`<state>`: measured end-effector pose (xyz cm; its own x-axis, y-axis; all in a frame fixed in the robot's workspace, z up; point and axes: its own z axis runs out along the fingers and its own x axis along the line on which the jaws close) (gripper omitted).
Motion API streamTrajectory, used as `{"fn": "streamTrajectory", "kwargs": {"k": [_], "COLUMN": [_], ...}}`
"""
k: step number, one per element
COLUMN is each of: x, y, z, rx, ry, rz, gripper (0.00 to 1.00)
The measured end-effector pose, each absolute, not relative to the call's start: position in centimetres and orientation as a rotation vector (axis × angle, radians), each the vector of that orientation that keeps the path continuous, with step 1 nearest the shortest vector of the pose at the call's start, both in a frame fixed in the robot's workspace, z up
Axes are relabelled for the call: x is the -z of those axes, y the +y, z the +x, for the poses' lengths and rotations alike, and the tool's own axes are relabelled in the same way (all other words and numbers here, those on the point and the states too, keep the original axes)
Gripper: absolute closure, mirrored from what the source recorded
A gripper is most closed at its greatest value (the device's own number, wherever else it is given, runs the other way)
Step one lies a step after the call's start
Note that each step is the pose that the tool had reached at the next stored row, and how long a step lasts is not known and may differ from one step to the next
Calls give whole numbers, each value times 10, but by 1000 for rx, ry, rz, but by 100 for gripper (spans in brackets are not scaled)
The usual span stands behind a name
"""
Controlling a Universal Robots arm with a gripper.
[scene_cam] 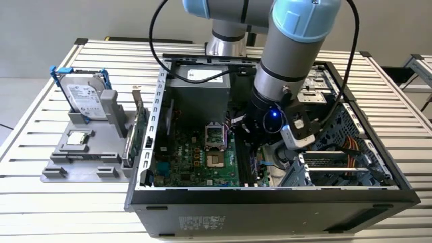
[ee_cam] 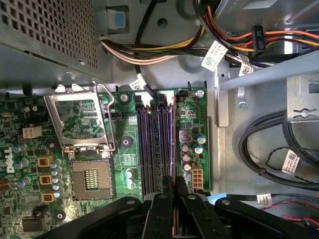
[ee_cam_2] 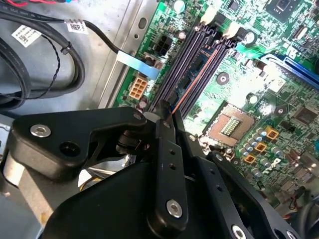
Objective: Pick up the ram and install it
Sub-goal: 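Insert the ram into the slot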
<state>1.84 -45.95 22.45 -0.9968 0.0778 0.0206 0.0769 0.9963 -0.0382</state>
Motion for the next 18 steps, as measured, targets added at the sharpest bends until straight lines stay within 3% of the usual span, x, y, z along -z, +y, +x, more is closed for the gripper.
{"fn": "streamTrajectory", "kwargs": {"k": [18], "x": [-222], "y": [-462], "z": [20], "rx": [-58], "ry": [-3118], "rz": [-86], "gripper": [100]}}
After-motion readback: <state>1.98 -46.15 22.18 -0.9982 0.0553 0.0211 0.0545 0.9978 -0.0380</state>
